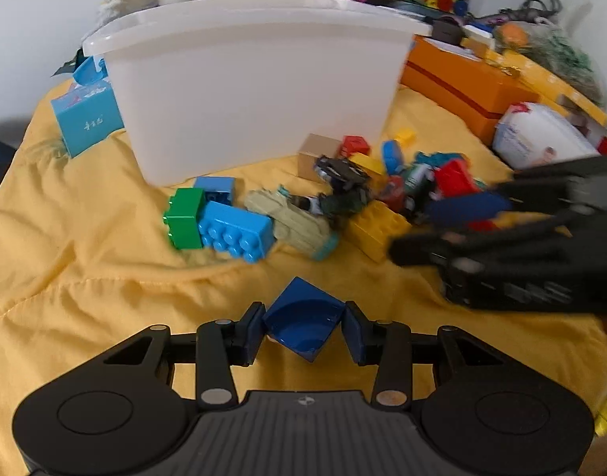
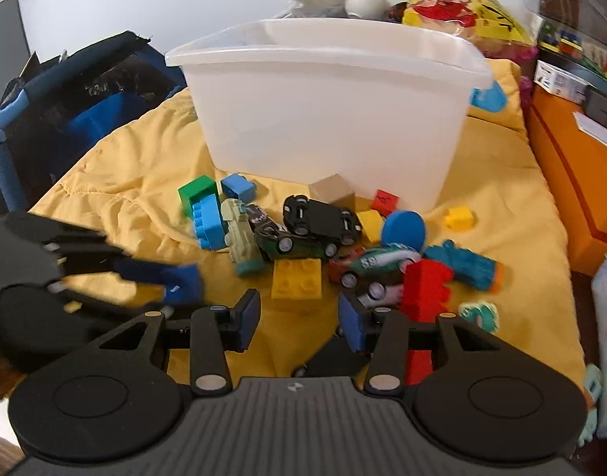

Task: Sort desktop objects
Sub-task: 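Carry both bricks over the white bin and open both tools to drop them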

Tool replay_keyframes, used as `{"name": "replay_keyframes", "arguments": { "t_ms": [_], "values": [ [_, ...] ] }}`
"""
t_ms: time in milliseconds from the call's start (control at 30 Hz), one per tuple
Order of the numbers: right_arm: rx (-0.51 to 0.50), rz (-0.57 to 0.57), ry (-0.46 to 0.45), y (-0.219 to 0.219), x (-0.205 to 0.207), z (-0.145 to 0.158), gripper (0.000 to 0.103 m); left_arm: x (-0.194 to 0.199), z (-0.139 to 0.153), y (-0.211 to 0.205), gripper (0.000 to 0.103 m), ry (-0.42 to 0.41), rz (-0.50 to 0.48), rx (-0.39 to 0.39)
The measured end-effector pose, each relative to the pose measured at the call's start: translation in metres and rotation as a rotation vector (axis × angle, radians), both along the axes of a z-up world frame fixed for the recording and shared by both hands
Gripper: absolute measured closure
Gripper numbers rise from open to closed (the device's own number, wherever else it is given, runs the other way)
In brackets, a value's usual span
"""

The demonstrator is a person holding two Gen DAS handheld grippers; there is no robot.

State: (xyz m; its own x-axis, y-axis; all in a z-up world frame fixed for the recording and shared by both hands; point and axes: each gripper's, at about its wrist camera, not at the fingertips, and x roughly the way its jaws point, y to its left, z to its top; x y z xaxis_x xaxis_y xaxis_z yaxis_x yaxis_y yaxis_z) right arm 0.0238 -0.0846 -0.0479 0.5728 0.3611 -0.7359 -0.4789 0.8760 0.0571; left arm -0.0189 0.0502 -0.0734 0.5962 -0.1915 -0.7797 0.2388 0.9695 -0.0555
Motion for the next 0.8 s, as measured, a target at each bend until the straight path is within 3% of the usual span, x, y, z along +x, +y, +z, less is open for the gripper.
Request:
{"name": "replay_keyframes", "arguments": {
  "t_ms": [300, 433, 600, 800],
  "values": [
    [-0.033, 0.004, 0.024, 0.013, 0.017, -0.015, 0.056, -0.015, -0.006, -0.002, 0.057, 0.012, -0.024, 0.003],
    [-0.046, 0.018, 0.054, 0.016, 0.021, -0.02, 0.068, -0.016, -0.008, -0.005, 0.057, 0.004, -0.026, 0.011],
    [-0.099, 0.062, 0.005, 0.02, 0.004, -0.018, 0.069, -0.017, -0.007, -0.007, 0.057, 0.01, -0.025, 0.02],
    [-0.097, 0.066, 0.039, 0.014, -0.01, -0.017, 0.069, -0.016, -0.002, -0.005, 0.057, 0.007, -0.02, -0.01]
  ]
}}
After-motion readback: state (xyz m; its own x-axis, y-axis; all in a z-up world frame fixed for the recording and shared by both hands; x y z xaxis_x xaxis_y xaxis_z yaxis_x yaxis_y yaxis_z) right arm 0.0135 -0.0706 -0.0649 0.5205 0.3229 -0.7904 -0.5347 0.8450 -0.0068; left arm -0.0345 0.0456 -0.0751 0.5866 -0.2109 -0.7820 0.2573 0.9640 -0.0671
